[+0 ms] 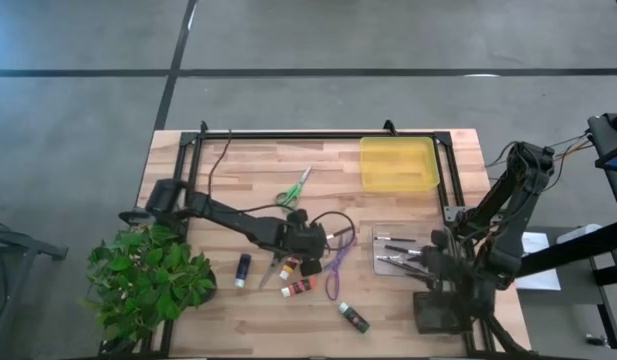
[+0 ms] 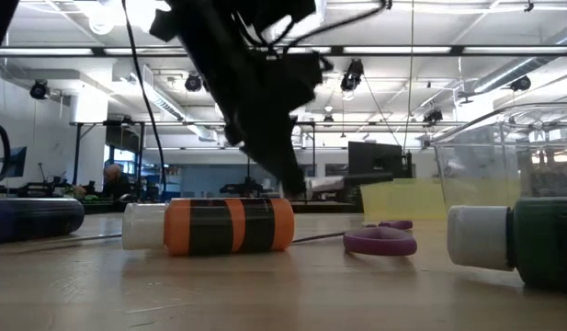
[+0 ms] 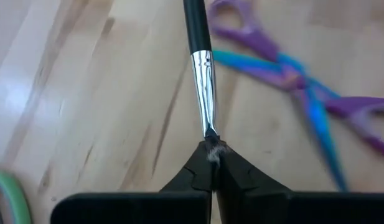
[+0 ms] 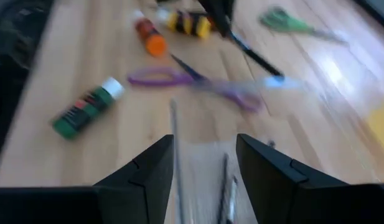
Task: Pick & Place Paint Supplies
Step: Put the blush brush into the transparent bin, then put the black scissors into the yellow bin
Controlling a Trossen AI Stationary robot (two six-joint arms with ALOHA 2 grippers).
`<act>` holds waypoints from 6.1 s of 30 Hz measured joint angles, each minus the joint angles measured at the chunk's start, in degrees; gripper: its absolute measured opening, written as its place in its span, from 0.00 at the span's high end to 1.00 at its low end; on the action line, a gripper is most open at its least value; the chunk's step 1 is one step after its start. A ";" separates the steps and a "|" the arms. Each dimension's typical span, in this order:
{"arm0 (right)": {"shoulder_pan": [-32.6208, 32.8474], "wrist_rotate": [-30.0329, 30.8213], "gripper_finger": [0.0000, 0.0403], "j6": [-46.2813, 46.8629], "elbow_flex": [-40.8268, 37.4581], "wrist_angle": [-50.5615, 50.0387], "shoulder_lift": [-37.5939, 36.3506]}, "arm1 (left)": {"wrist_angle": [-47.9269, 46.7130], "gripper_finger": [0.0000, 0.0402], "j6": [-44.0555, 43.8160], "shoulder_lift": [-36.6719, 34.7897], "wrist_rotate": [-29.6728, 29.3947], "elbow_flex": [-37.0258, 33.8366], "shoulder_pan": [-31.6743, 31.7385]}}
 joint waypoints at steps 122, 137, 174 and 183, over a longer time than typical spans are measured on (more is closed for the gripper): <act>2.93 -6.03 0.79 22.13 -1.14 -21.10 8.41 | 1.83 0.40 10.37 -15.28 -22.65 -7.17 -12.33; 2.91 -5.96 0.46 24.35 -1.14 -21.16 8.41 | -5.64 0.40 6.03 -15.28 -21.34 -7.17 -12.40; 2.91 -5.35 0.46 23.74 -0.72 -19.85 8.44 | -7.37 0.40 6.70 -15.28 -0.42 -7.17 -17.91; 2.91 -5.35 0.46 23.74 -0.72 -19.61 8.44 | -16.16 0.40 -3.83 -15.28 -0.31 -7.20 -18.59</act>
